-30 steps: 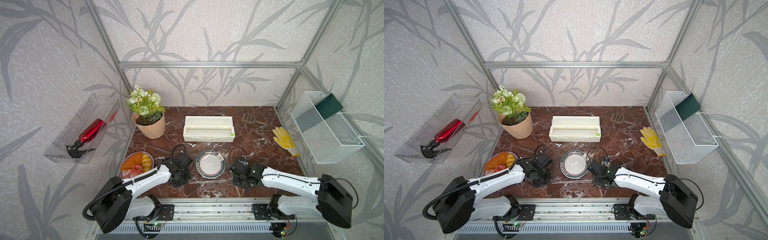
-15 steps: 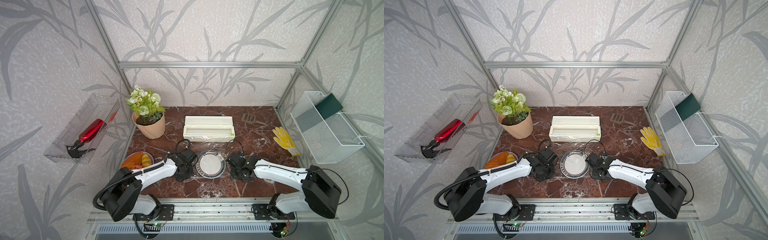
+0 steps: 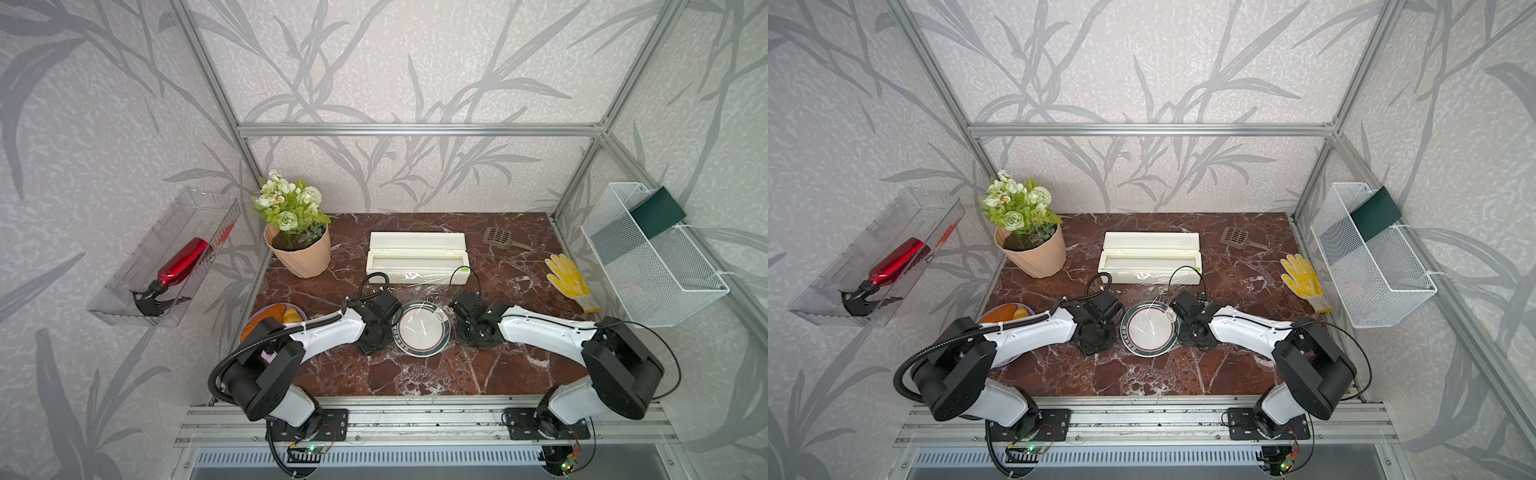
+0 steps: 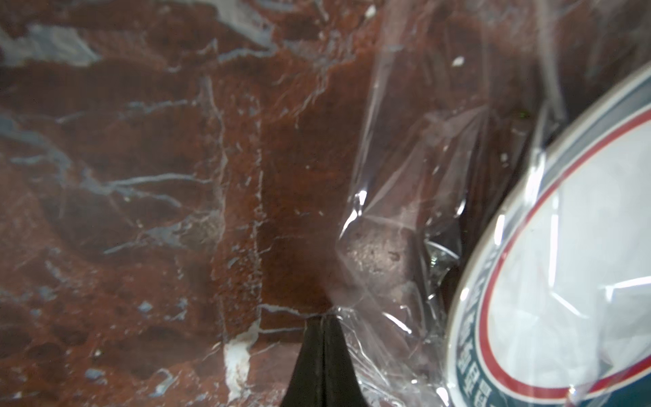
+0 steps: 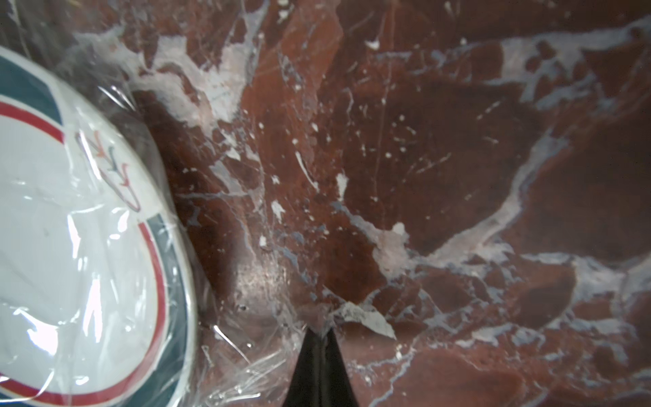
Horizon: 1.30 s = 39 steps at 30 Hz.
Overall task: Wrap the plate with plastic wrap
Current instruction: Cover the plate with plastic wrap.
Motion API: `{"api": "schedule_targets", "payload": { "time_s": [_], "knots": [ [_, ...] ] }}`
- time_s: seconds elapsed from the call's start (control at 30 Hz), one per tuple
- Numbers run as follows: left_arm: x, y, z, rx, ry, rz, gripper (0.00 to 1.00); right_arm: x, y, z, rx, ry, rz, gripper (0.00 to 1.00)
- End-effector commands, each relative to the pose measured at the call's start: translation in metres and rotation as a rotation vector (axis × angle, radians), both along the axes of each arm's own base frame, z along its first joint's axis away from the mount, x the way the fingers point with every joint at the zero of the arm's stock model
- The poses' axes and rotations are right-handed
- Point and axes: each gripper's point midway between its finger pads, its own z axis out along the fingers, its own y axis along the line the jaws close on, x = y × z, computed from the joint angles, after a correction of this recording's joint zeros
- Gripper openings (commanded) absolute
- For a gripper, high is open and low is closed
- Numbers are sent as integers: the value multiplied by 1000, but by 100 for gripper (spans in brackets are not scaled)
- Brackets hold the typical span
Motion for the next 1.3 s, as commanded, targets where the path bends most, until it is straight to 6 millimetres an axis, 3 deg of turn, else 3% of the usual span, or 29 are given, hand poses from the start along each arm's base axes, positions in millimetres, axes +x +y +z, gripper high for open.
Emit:
{"api": "schedule_targets", "payload": {
  "time_s": [0.0, 0.57, 0.63, 0.83, 0.9, 1.0, 1.1, 1.27],
  "knots": [
    [13, 2, -2, 39, -35, -5, 0, 11, 12, 2, 28, -8, 31, 0],
    [28, -7, -3, 19, -74, 3, 0, 46, 40, 11, 207, -68, 25, 0],
    [28, -6, -3, 17, -74, 3, 0, 47, 37, 11, 210, -64, 16, 5],
    [23, -3, -4, 12, -75, 11, 0, 46, 10, 23, 175, -85, -13, 31],
    [23, -2, -3, 11, -76, 13, 0, 45, 2, 30, 161, -98, -13, 37],
    [23, -2, -1, 10, -80, 14, 0, 40, -8, 36, 151, -91, -19, 36],
    [23, -1, 0, 9, -83, 16, 0, 29, 5, 44, 266, -66, -4, 30],
    [23, -1, 0, 10, -87, 15, 0, 12, 39, 39, 495, 40, -32, 34]
  ]
}}
